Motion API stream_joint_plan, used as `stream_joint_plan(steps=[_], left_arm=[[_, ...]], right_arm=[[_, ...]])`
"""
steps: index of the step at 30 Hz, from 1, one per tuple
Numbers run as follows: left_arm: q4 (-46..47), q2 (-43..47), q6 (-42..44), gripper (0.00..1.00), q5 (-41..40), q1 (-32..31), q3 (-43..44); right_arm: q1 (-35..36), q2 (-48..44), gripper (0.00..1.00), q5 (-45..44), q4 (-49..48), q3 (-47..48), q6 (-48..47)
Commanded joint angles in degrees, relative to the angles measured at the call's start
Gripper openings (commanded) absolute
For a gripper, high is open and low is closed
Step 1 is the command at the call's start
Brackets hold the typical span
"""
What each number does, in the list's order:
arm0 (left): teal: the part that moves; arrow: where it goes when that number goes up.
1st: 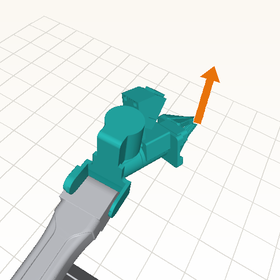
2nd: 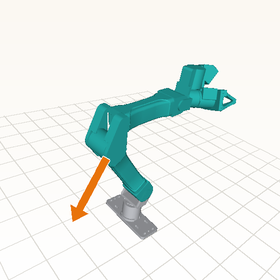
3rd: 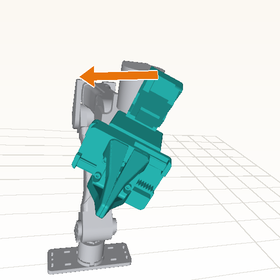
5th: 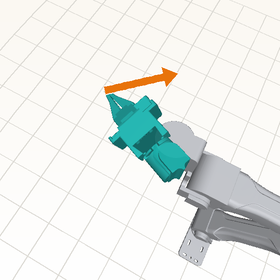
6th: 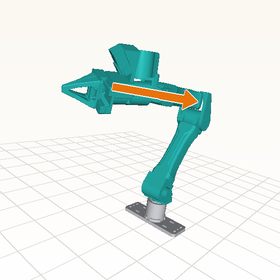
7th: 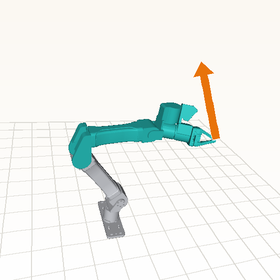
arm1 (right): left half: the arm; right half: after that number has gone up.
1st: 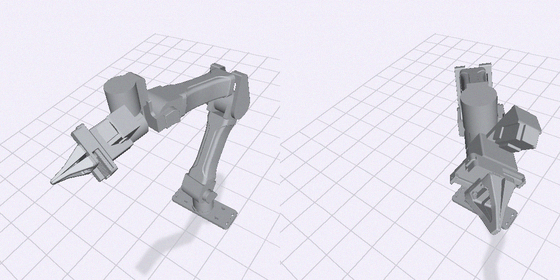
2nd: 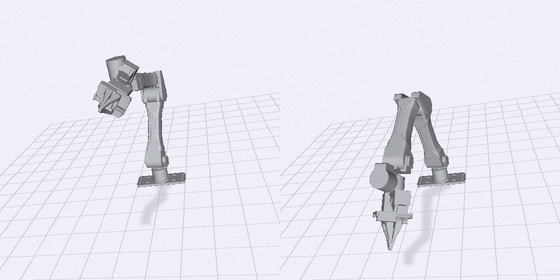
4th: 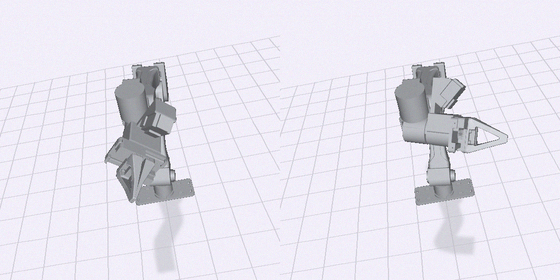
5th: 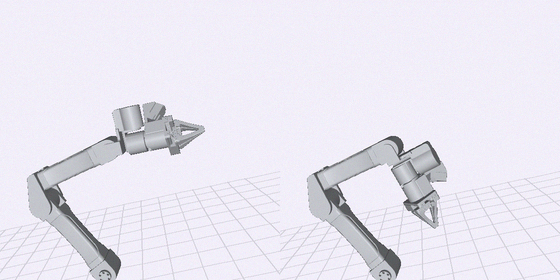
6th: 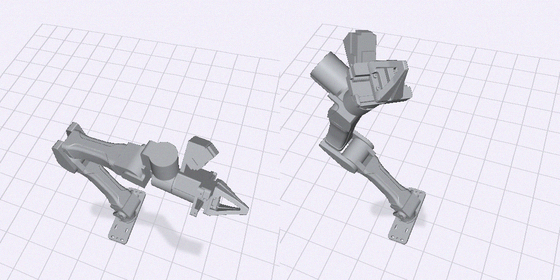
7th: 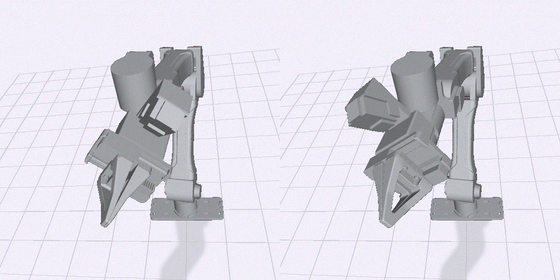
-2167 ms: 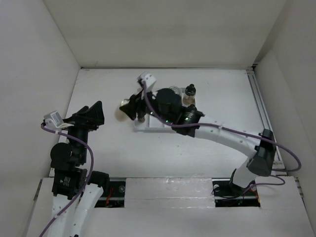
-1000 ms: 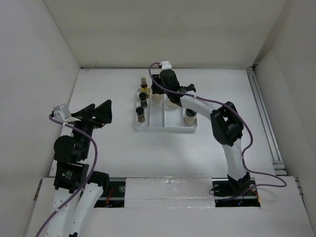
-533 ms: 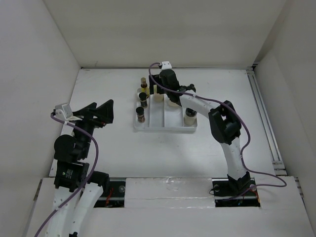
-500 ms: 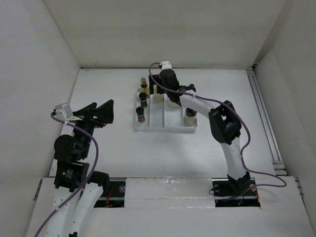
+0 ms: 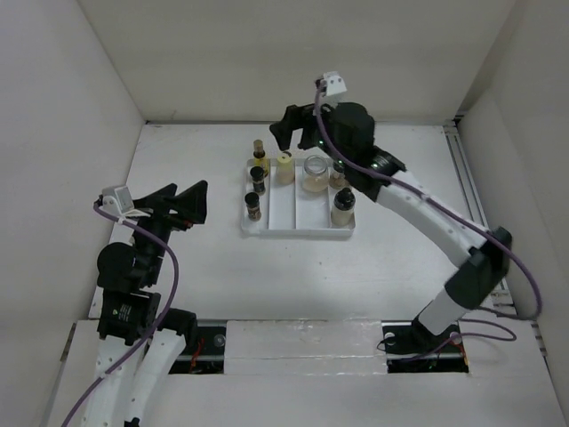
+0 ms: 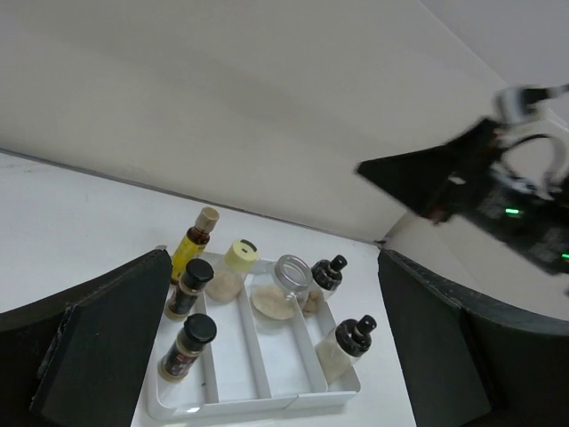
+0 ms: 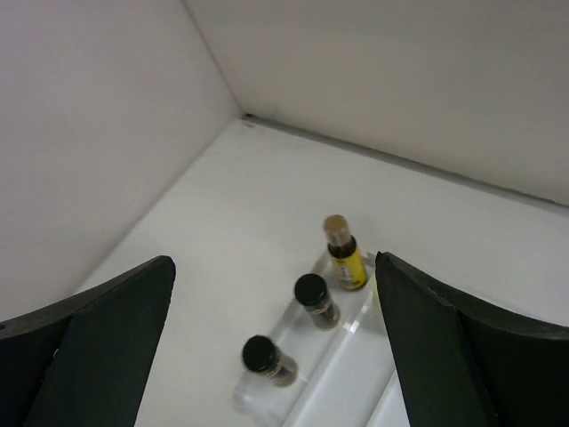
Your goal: Organize the condiment bottles
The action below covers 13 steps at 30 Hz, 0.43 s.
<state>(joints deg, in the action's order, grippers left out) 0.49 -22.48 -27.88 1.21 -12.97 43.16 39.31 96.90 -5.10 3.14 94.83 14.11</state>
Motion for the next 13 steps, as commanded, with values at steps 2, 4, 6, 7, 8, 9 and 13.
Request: stream_joint_plan(steps=[2, 4, 6, 7, 8, 9, 13], left_arm=[[3.46, -1.42, 1.33, 0.99, 2.47, 0.32, 0.17], [3.46, -2.04, 1.34, 0.99, 2.48, 0.32, 0.17], [3.99, -2.04, 1.34, 0.99, 3.09, 0.32, -0.35], [3.99, -2.56, 1.34, 0.99, 3.62, 0.32, -0.35], [3.99, -2.57, 1.34, 0.99, 3.62, 0.32, -0.35], [4.60, -2.57, 1.34, 0.99, 4.14, 0.32, -0.35], [5.13, -3.62, 1.34, 0.99, 5.12, 0.32, -0.35]], right_arm=[[1.73, -18.01, 1.00, 1.50, -3.56, -11.55, 0.12], [1.74, -20.76, 1.00, 1.50, -4.19, -16.38, 1.09], [2.34, -28.41, 1.00, 1.50, -5.50, -21.32, 2.41], [2.35, -30.79, 1.00, 1.50, -5.51, -25.79, 3.28], [2.96, -34.99, 1.00, 1.50, -5.51, -27.83, 3.82], [2.97, -36.94, 1.00, 0.72, -5.51, -29.68, 4.52], [3.49, -43.19, 1.00, -0.96, -5.51, -35.93, 5.75]])
